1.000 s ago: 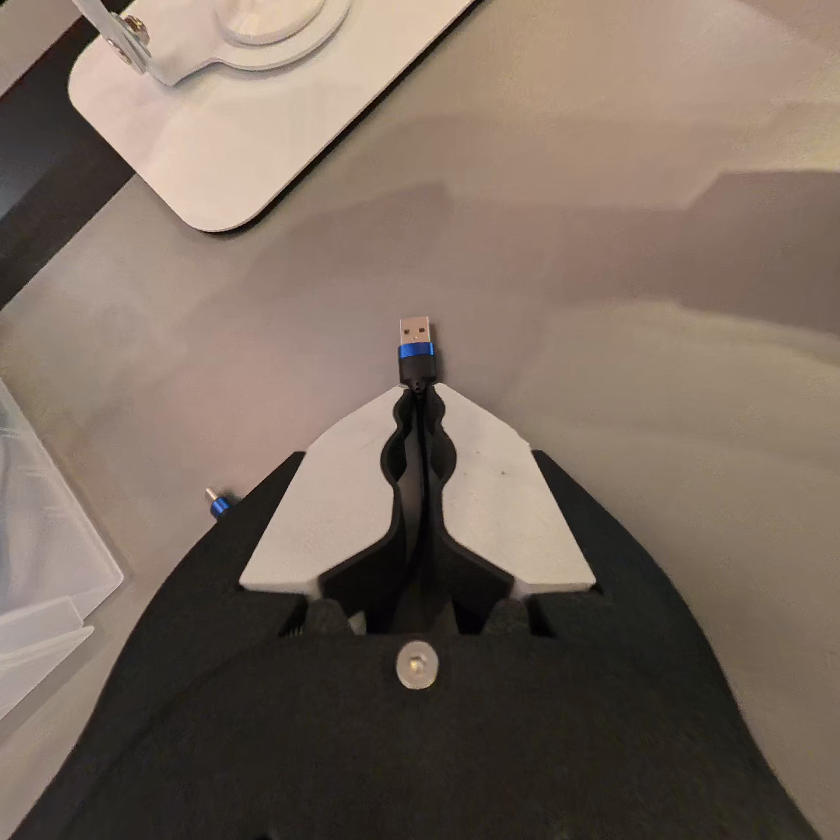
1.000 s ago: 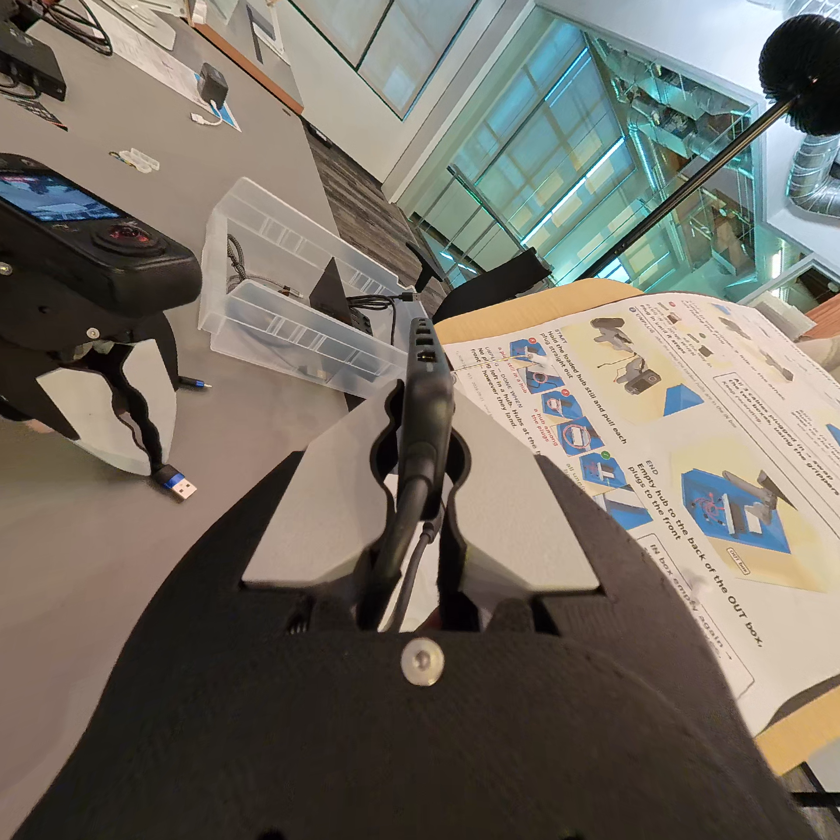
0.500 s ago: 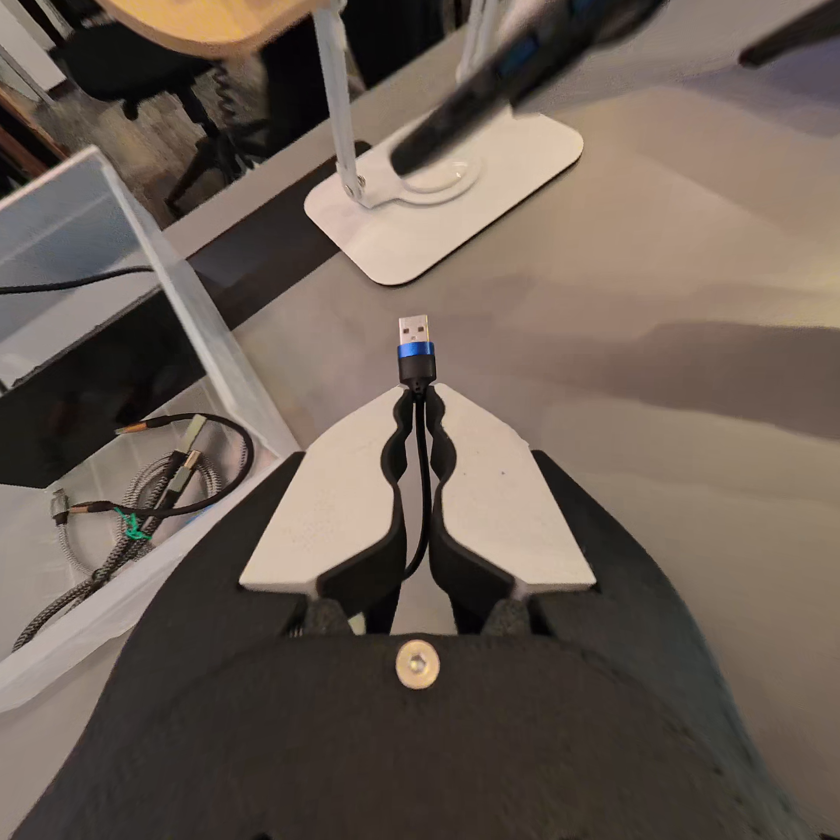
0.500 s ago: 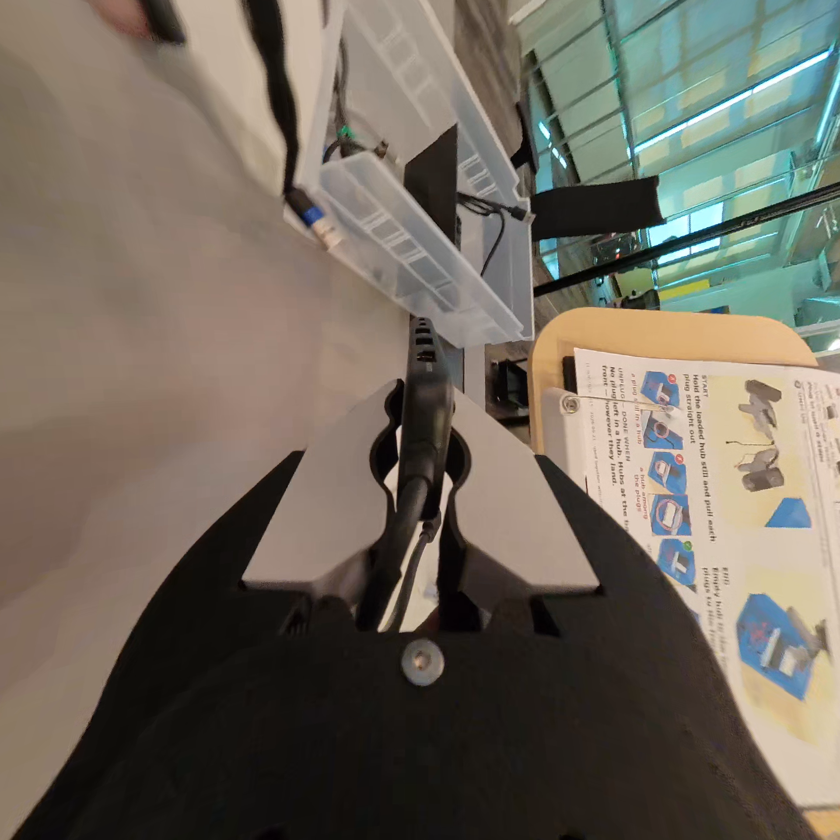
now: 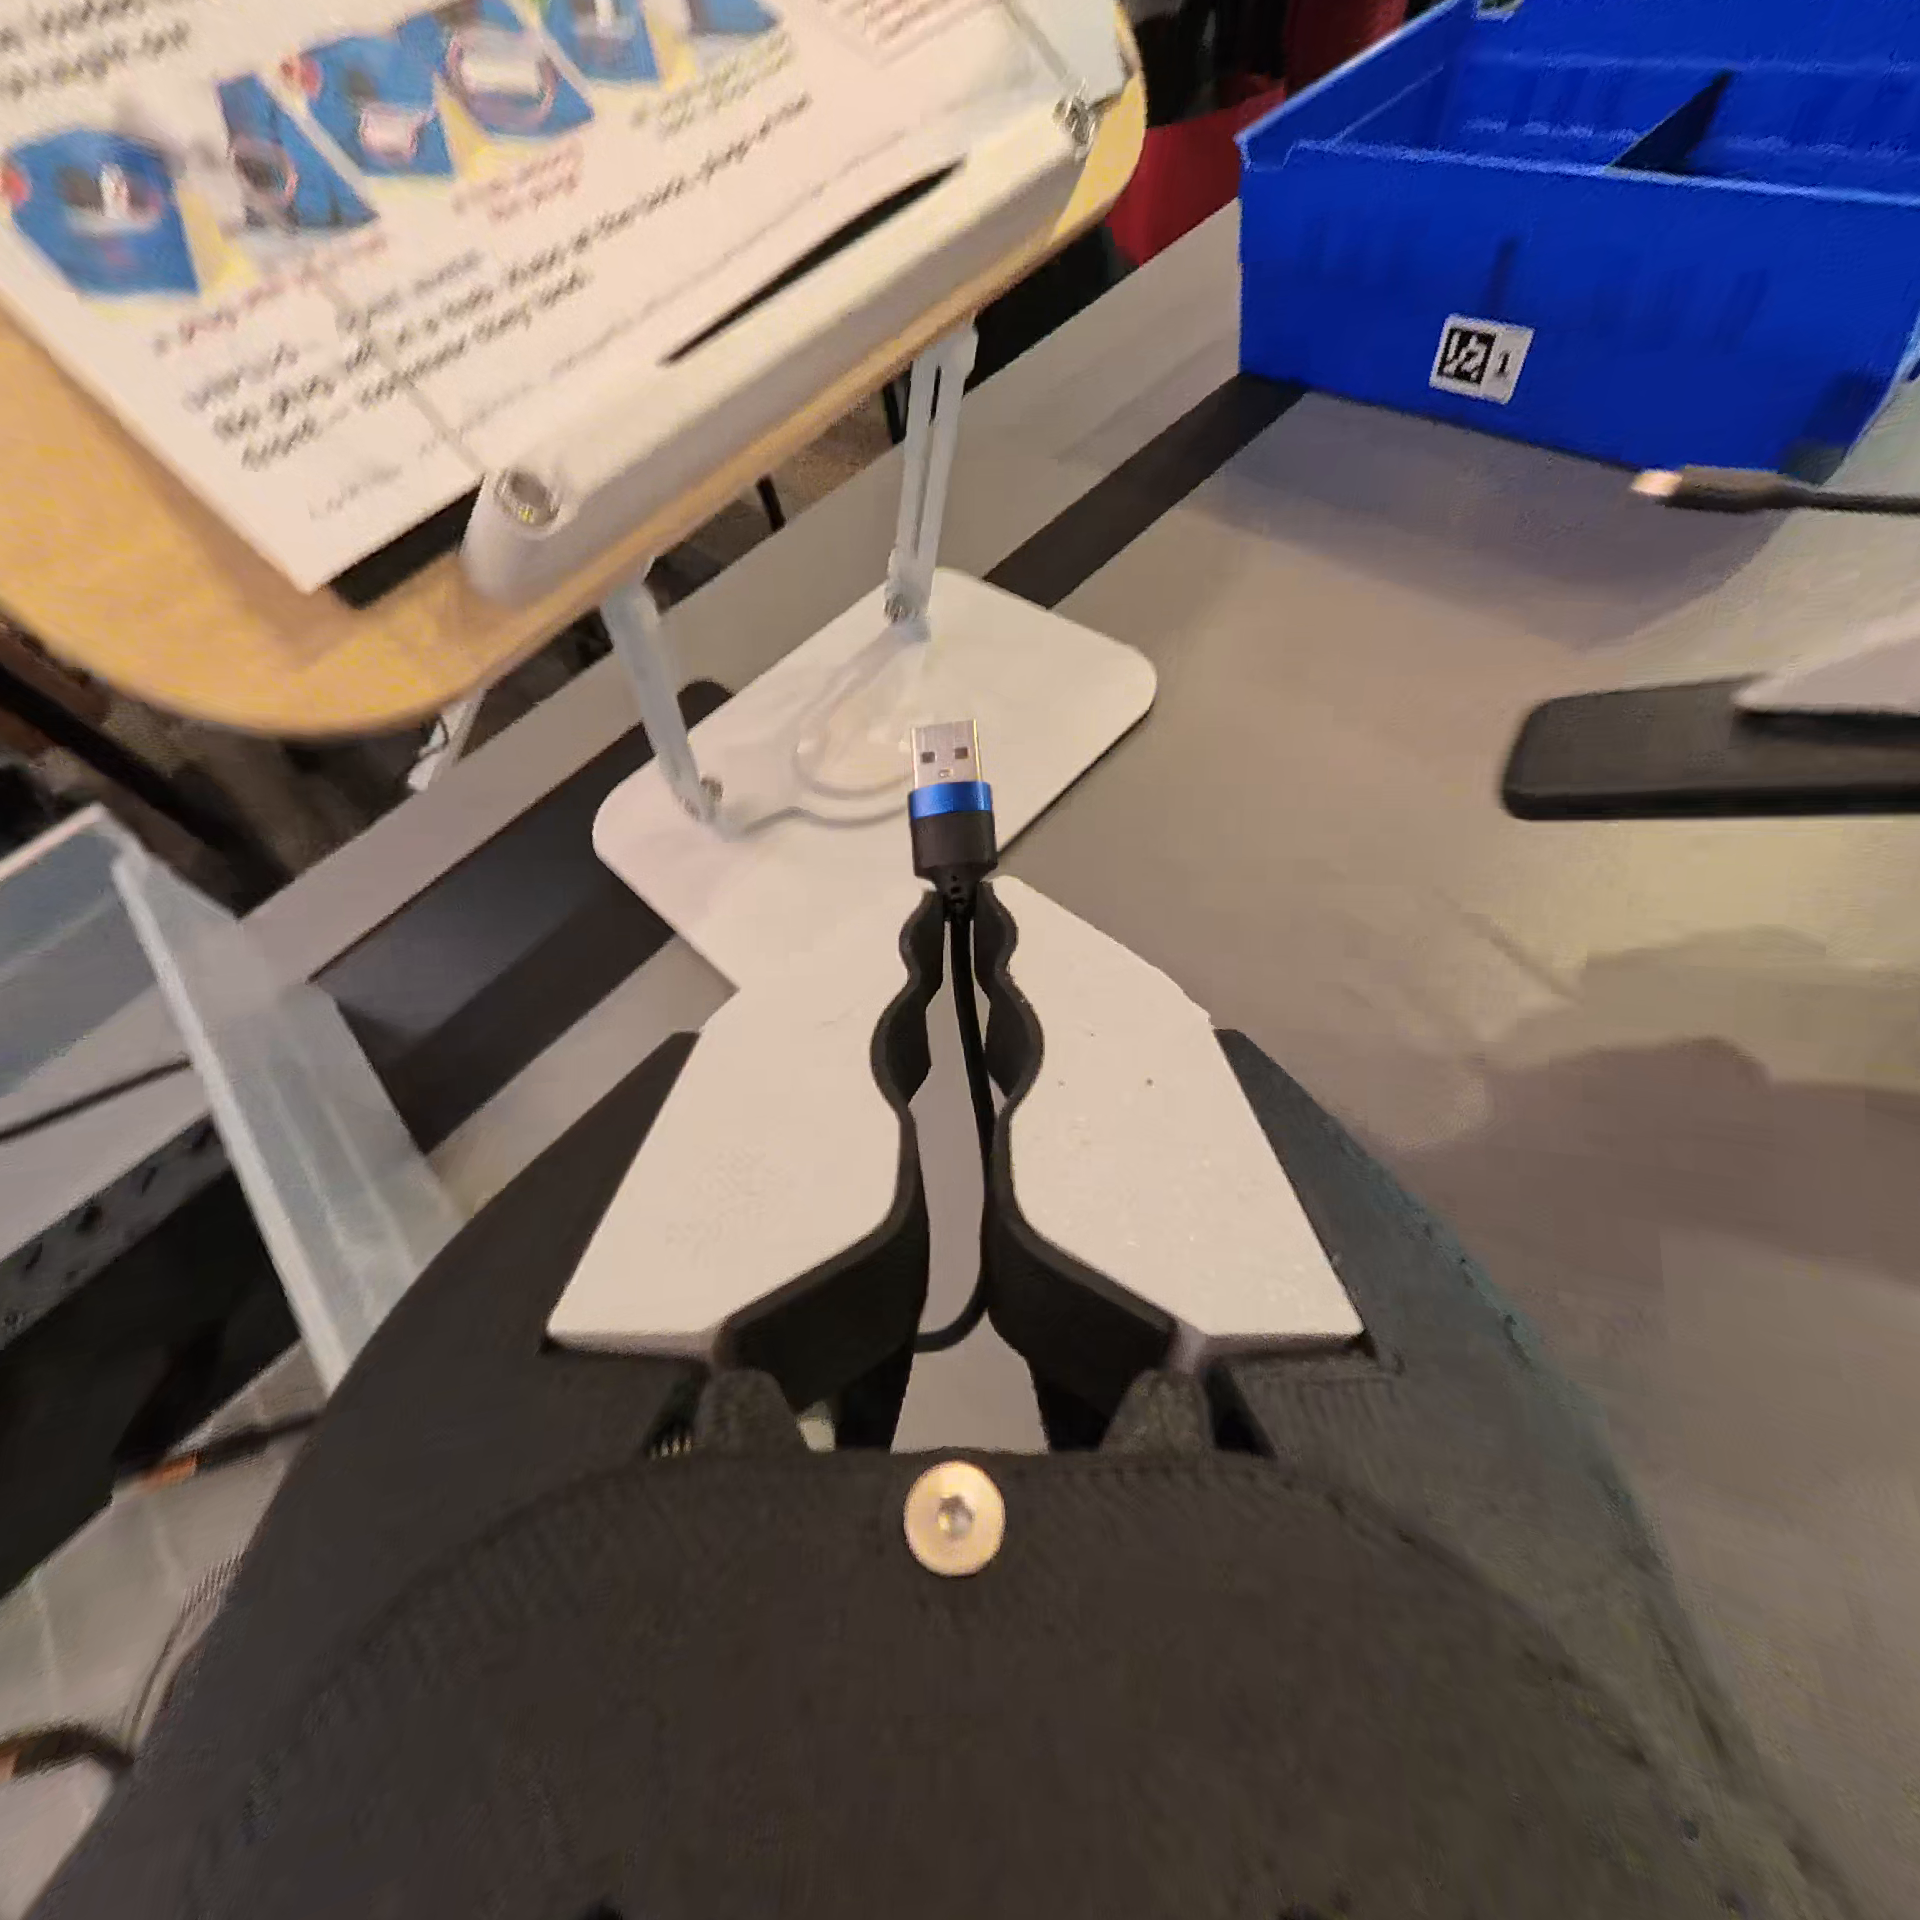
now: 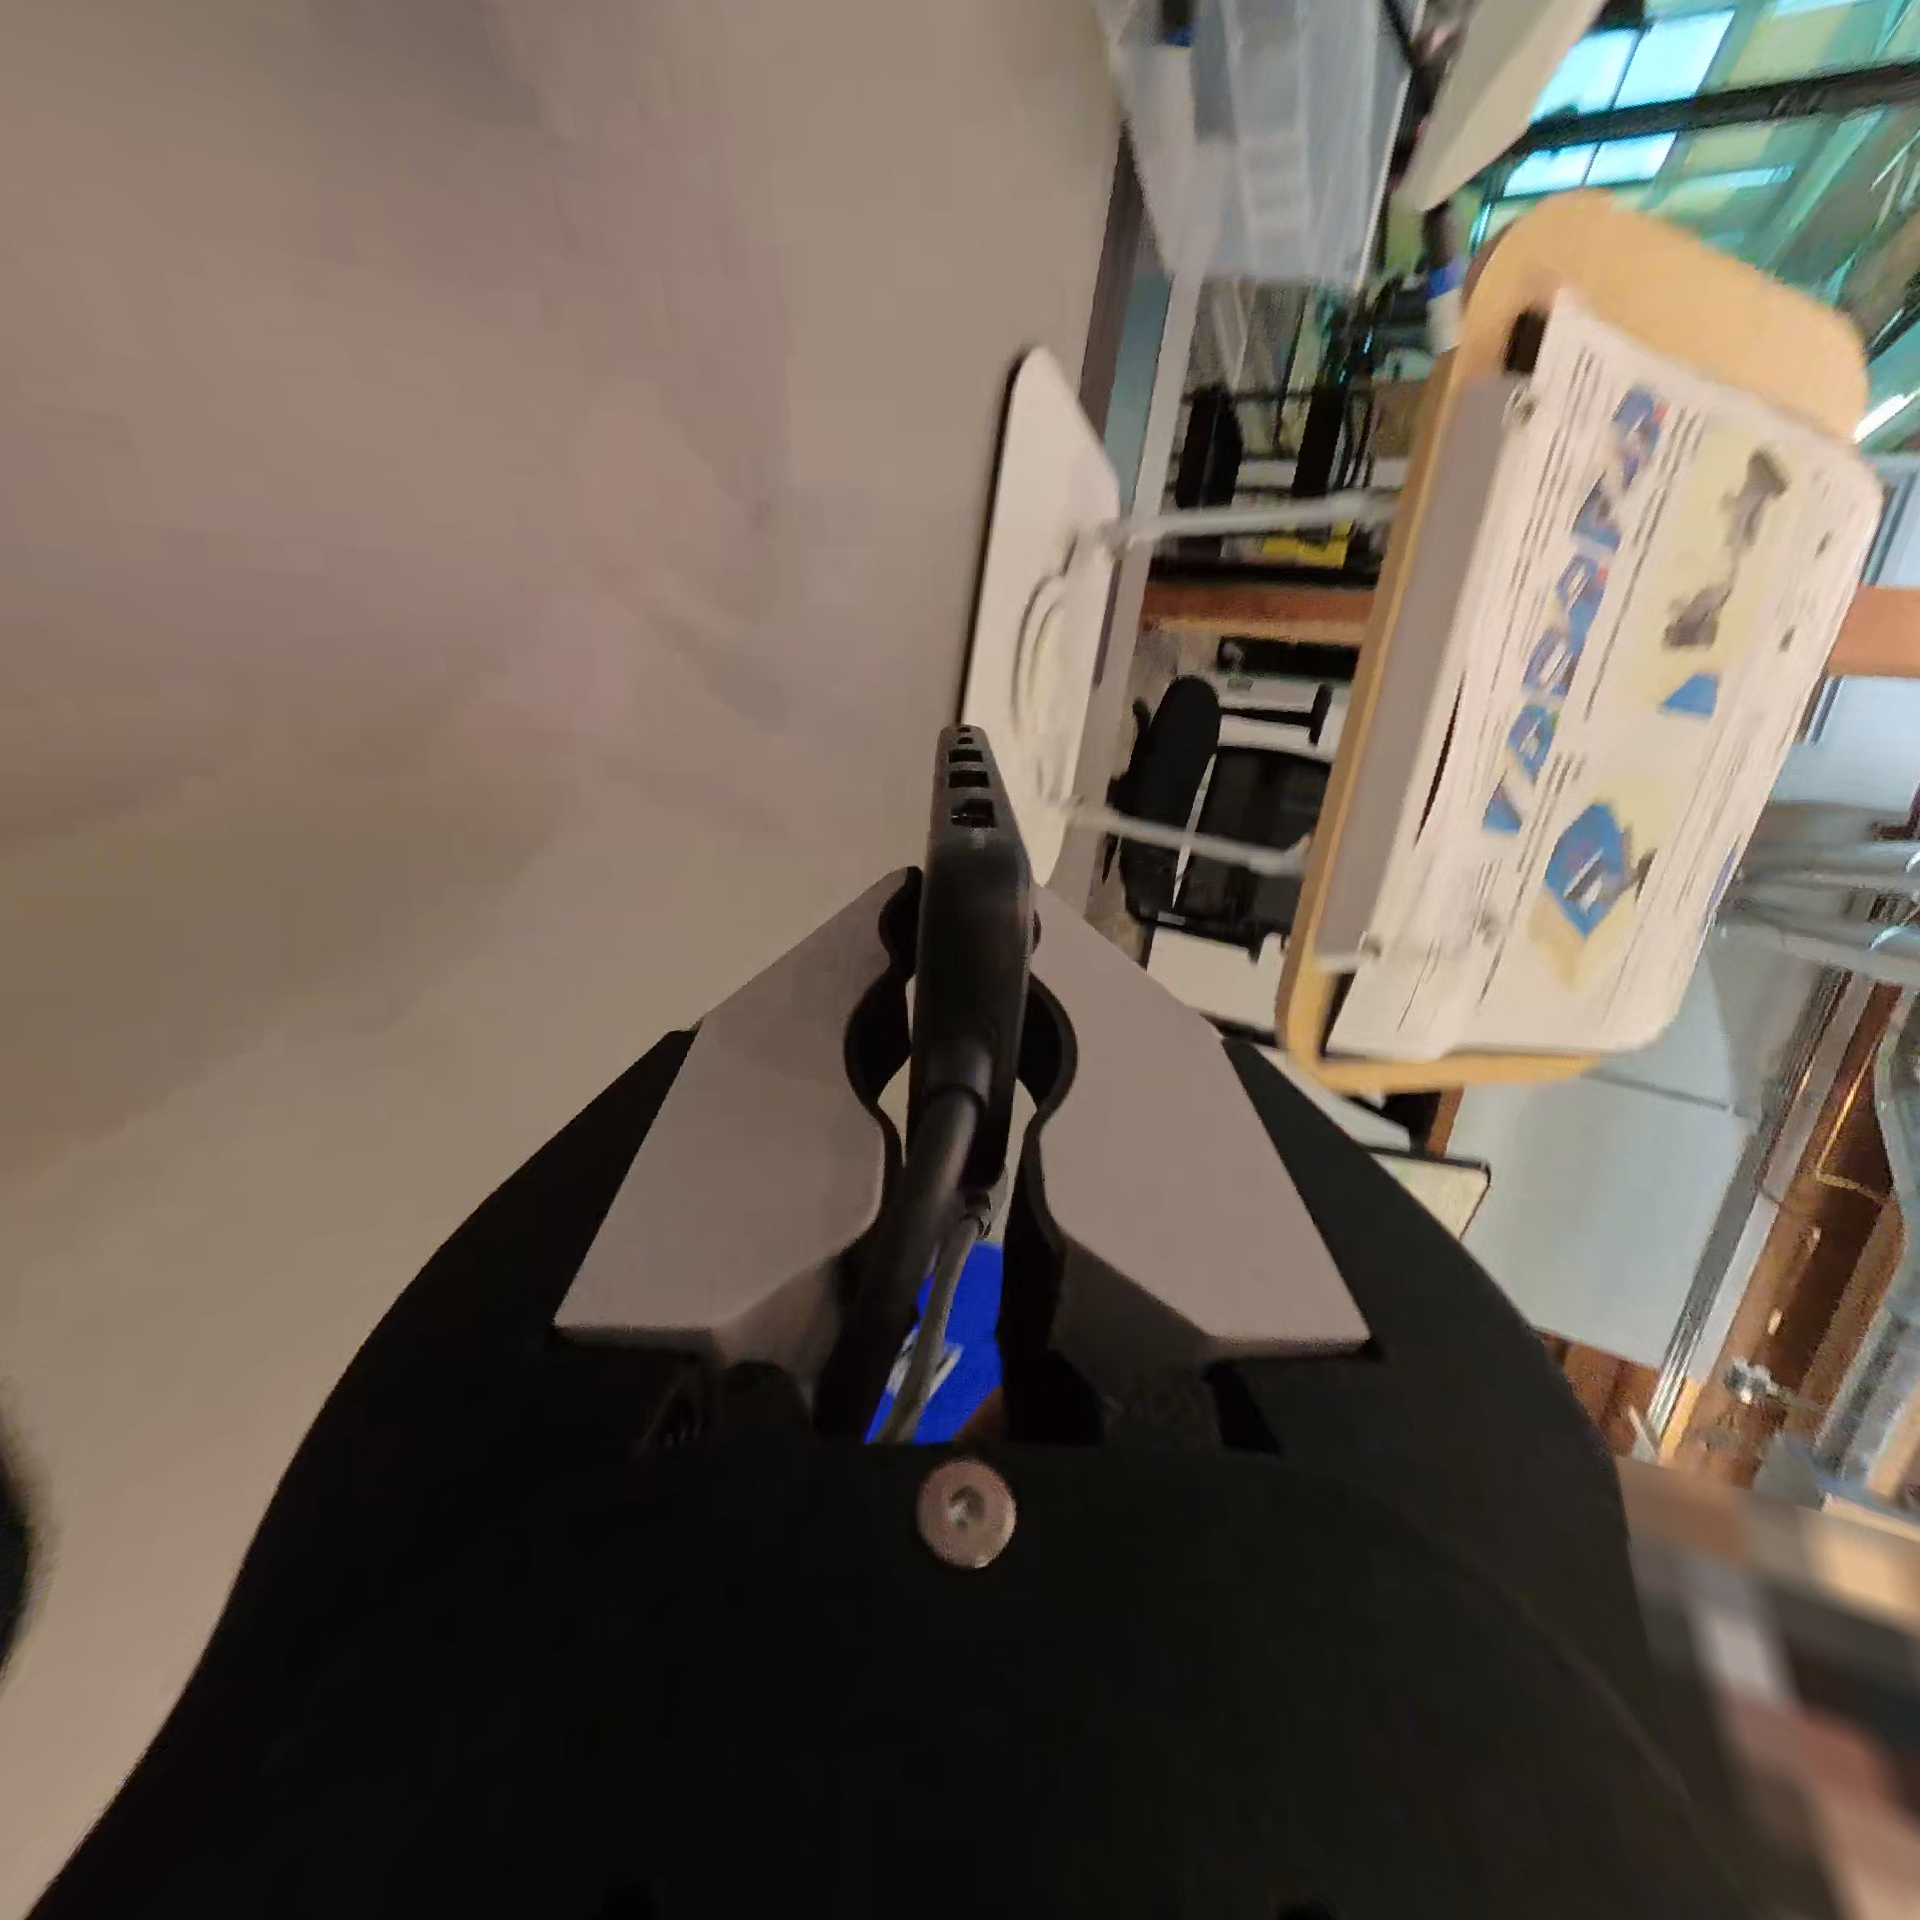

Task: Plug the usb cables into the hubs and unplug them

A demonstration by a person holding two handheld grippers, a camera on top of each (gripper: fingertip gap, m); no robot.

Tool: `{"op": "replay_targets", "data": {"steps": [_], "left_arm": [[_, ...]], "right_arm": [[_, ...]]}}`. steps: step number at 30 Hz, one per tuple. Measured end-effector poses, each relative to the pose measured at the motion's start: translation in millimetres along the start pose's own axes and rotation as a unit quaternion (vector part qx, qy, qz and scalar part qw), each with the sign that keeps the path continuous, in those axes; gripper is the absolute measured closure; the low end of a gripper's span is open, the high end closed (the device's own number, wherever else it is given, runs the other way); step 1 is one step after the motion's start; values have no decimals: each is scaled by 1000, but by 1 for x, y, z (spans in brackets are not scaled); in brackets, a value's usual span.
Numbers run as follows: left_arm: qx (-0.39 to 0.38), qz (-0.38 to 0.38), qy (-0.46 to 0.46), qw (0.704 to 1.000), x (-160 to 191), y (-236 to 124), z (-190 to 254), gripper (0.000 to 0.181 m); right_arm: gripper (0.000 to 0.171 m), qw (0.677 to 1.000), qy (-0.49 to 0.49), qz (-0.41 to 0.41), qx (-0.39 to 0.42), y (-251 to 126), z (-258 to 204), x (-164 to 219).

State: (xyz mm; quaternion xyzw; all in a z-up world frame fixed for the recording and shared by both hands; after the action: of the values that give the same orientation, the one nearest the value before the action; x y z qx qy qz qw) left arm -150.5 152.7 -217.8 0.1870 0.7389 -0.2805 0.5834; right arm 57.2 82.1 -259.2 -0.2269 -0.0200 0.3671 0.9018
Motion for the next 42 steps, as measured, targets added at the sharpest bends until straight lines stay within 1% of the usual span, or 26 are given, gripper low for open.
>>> {"op": "replay_targets", "data": {"steps": [3,6,9,12,15,18,22,26,29,33,36,42], "left_arm": [[20,17,-3,1000,-9,22,6,175],[36,21,0,999,-6,42,14,175],[45,26,-9,999,0,54,22,175],[48,25,0,999,8,60,29,175],[48,28,-3,998,10,60,30,175],[41,35,-4,999,11,59,27,175],[33,39,-7,999,17,61,23,175],[23,45,-9,999,23,62,19,175],[22,40,-4,999,28,63,19,176],[25,40,-1,999,31,65,19,175],[26,41,-5,999,32,66,19,175],[27,42,-3,999,34,67,20,175]], "right_arm": [[161,999,9,-49,-11,-41,-31,19],[161,995,17,-90,-24,-70,-55,35],[161,993,0,-120,-17,-81,-68,48],[161,991,-14,-129,-15,-81,-78,54],[161,990,-25,-136,-13,-71,-79,57],[161,990,-35,-135,-9,-54,-69,60],[161,993,-33,-115,-7,-11,-52,60],[161,994,-52,-99,-7,35,-39,53],[161,992,-73,-98,-18,58,-38,51],[161,989,-108,-100,-18,69,-42,48],[161,984,-141,-106,-15,71,-44,46],[155,971,-219,-99,-14,72,-53,33]]}}
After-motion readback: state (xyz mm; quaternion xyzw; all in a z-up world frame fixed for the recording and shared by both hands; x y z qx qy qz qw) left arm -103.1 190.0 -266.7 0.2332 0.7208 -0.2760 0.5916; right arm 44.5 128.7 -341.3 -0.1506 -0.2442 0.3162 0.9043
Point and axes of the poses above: each gripper's, where its closed fingertips meet, y out along the fingers, x out of its underside, z = x × y across the jaws, the point moved 4 cm from there along -y, back along the fingers, and after that the axes turned 14 degrees about z, right-handed, at the moved point
